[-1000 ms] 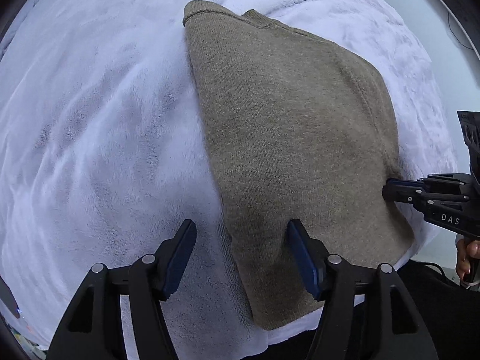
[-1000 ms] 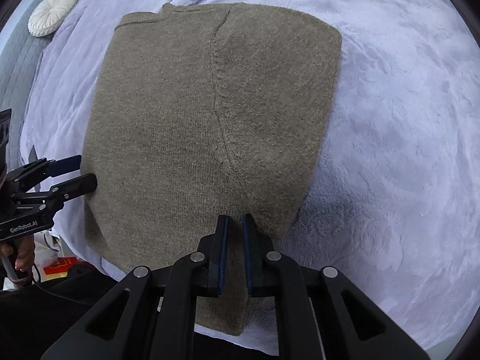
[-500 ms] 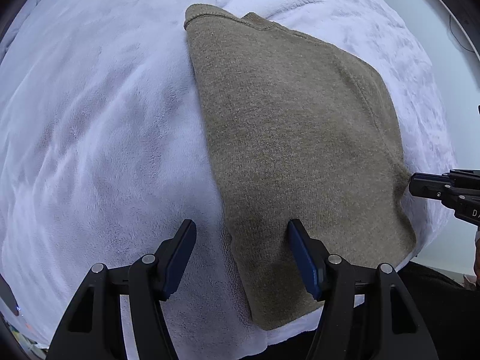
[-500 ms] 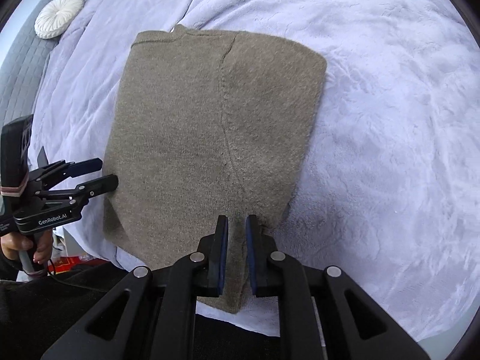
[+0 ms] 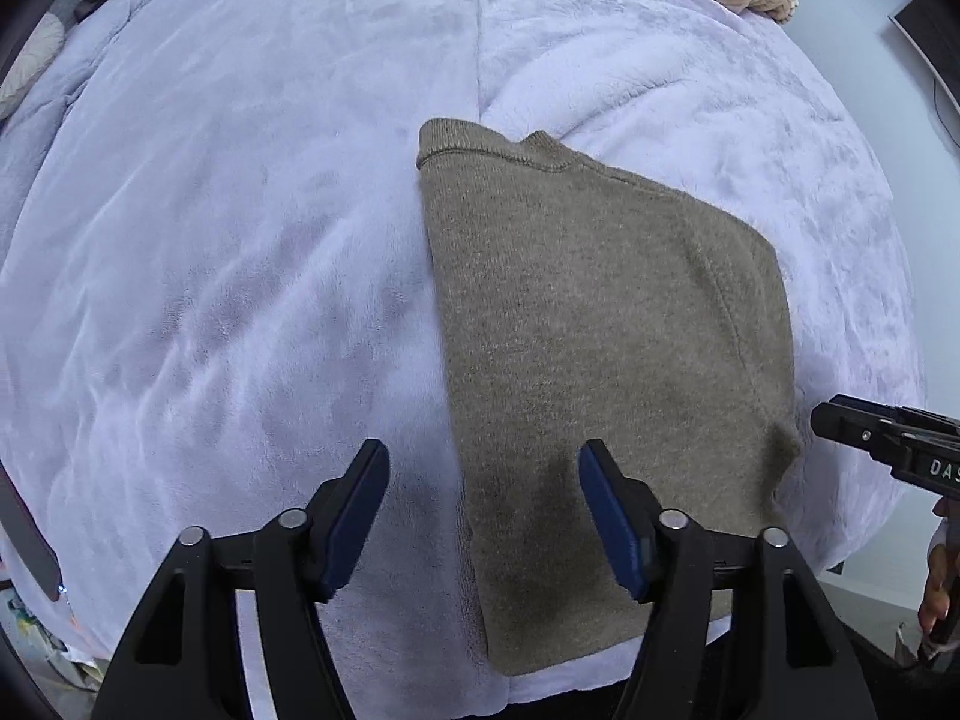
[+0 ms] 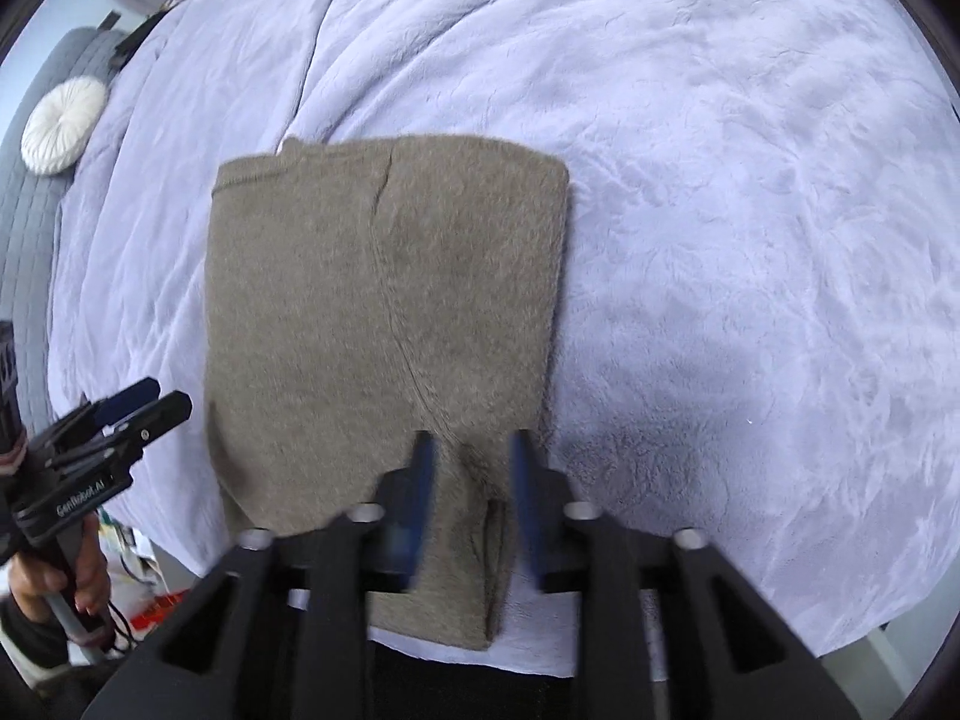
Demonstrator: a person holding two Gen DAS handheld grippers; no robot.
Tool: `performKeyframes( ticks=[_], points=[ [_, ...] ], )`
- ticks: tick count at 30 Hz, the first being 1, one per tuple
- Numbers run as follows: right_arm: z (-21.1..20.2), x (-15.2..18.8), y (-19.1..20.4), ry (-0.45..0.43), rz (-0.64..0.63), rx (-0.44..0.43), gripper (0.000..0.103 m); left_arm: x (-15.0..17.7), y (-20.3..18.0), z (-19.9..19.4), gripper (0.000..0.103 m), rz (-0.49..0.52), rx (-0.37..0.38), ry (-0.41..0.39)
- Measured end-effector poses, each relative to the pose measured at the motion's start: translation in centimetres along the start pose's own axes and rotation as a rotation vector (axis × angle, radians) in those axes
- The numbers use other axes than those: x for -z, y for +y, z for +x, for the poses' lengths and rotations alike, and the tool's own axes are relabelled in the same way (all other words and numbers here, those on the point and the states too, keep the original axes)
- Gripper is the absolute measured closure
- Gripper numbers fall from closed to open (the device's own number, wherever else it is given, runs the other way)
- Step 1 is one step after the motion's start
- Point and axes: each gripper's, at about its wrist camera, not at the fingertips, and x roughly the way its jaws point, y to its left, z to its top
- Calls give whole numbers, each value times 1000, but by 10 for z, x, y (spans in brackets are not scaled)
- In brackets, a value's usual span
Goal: Fold small clothes
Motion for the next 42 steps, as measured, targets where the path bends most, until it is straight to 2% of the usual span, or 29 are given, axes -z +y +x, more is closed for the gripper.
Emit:
performKeyframes(
  ticks=[1,2,5,7,9,12,18,25,42],
  points=[
    [-3,-2,2,-9,4,4,32,-1,-1,-4,6,-13,-3,-9],
    [-7,-2,6,-21,0,13,22,-1,-2,-7,1,-20,-3,-23],
    [-15,-3,18,-47,-14,33,21,1,-6,-10,1,-26,-19,-37],
    [-16,-1,26,-60,-23,45,14,2,-8,-9,1,-34,-35,-32],
    [-17,0,35,-72,-51,87,0,3,-8,-10,1,-37,-66,-28],
    [-17,1,44,-95,-76,145,0,7,-8,-9,1,-38,-96,-29],
    [-18,1,43,-96,-62,182,0,7,-9,-9,1,-33,-183,-29],
    [-18,2,41,-90,-48,190,0,9,-10,-10,1,-40,-159,-17],
    [-16,4,39,-83,-37,200,0,10,-10,-15,1,-44,-163,-32]
  ],
)
